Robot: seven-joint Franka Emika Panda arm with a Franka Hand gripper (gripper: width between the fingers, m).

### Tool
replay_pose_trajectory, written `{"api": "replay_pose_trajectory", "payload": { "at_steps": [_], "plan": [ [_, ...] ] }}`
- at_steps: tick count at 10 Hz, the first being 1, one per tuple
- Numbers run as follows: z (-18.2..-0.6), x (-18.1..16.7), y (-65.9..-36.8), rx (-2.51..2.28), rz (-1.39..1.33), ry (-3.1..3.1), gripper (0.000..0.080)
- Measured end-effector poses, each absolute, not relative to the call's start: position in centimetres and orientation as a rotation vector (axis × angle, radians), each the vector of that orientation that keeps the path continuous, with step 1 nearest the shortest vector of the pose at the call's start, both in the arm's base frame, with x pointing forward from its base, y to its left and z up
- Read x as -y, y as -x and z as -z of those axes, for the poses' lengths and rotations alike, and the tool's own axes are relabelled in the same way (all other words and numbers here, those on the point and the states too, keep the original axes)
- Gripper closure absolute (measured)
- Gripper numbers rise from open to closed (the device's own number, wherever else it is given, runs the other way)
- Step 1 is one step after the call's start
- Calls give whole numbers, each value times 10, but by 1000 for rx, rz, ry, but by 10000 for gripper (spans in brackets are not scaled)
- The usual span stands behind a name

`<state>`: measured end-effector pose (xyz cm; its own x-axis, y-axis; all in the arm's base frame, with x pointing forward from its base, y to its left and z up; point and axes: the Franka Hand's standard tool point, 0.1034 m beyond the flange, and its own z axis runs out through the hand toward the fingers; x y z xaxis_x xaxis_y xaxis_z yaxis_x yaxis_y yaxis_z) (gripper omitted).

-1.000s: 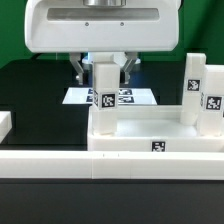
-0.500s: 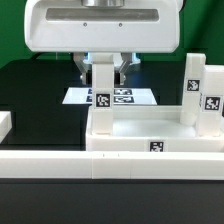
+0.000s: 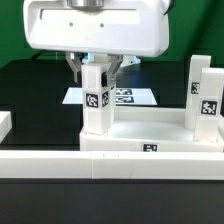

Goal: Assemble desk

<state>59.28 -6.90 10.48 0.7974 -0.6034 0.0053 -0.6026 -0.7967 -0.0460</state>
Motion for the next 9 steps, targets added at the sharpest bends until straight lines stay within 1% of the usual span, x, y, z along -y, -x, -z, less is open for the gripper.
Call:
{"api": "replay_pose_trajectory", "payload": {
  "at_steps": [3,6,9],
  "plan": [
    [-104,68,-593,-1442,17,2732,509],
    [-104,69,-591,-1753,-2,2533,509],
    [-103,67,-592,-2182,-32,2152,509]
  ]
}}
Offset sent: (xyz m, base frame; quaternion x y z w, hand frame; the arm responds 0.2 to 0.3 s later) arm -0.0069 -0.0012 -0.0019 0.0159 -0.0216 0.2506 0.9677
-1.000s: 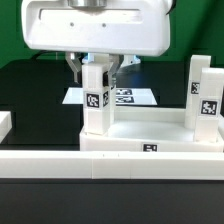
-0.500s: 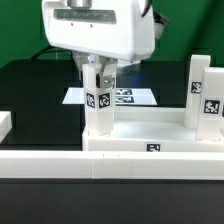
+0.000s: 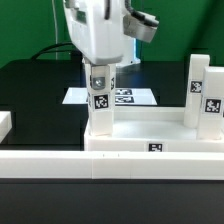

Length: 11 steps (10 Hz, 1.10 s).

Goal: Assemble desk

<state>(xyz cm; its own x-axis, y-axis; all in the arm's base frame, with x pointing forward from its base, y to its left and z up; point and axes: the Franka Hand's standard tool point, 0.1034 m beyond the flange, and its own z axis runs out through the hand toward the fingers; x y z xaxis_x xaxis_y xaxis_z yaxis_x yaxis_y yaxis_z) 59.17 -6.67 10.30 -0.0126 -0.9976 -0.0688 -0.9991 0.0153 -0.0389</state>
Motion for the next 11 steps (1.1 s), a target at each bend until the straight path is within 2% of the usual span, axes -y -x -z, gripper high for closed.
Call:
{"api": "replay_pose_trajectory", "payload": {
  "at_steps": [4,5,6,7,11],
  "plan": [
    [-103,71,-590,-2230,-66,2071,508],
    [-102,71,-590,-2195,-64,2107,290],
    [-102,71,-590,-2182,-63,2121,290],
    [-102,72,-590,-2081,-57,2221,180],
    [-101,71,-590,-1602,-38,2595,151]
  ]
}}
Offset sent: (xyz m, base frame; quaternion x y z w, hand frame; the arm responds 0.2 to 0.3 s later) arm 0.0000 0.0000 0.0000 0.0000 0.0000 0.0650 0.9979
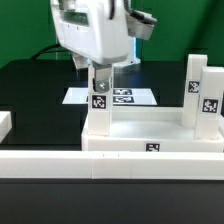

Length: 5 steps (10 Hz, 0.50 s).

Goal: Assemble desk

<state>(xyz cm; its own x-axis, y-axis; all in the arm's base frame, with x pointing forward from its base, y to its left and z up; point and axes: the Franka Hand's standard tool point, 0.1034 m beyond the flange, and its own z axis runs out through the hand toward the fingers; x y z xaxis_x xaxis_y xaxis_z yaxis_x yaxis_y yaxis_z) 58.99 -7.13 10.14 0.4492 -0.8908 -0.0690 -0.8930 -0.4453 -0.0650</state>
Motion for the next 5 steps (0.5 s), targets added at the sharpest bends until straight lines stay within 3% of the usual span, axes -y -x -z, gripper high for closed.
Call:
{"api": "replay_pose_trajectory", "payload": {
  "at_steps": [5],
  "plan": [
    [-100,69,-590,-974,-12,2927,151]
  ]
}}
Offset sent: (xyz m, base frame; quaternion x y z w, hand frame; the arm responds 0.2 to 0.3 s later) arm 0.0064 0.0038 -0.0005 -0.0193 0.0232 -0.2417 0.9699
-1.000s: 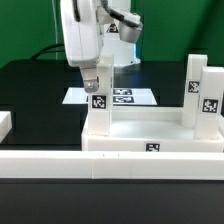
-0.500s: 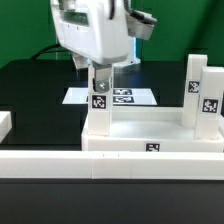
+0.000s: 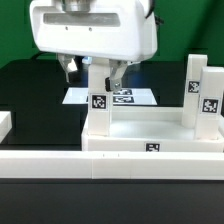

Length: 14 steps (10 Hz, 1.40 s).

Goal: Assemble desk

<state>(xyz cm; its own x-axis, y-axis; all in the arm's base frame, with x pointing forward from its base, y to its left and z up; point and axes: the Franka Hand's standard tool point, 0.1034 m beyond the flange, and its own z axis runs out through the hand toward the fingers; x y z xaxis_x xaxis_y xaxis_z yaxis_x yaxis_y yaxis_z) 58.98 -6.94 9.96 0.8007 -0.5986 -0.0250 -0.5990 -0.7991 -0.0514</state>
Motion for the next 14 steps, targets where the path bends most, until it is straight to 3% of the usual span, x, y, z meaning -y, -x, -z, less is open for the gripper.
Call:
{"api": "replay_pose_trajectory", "payload": {
  "at_steps": [5,8,10,14],
  "plan": [
    [-101,61,-592,-400,-54,3092,151],
    [-101,61,-592,-347,-54,3098,163],
    [-101,61,-592,-348,-54,3098,517],
    [-100,61,-592,-476,-50,3076,512]
  ]
}}
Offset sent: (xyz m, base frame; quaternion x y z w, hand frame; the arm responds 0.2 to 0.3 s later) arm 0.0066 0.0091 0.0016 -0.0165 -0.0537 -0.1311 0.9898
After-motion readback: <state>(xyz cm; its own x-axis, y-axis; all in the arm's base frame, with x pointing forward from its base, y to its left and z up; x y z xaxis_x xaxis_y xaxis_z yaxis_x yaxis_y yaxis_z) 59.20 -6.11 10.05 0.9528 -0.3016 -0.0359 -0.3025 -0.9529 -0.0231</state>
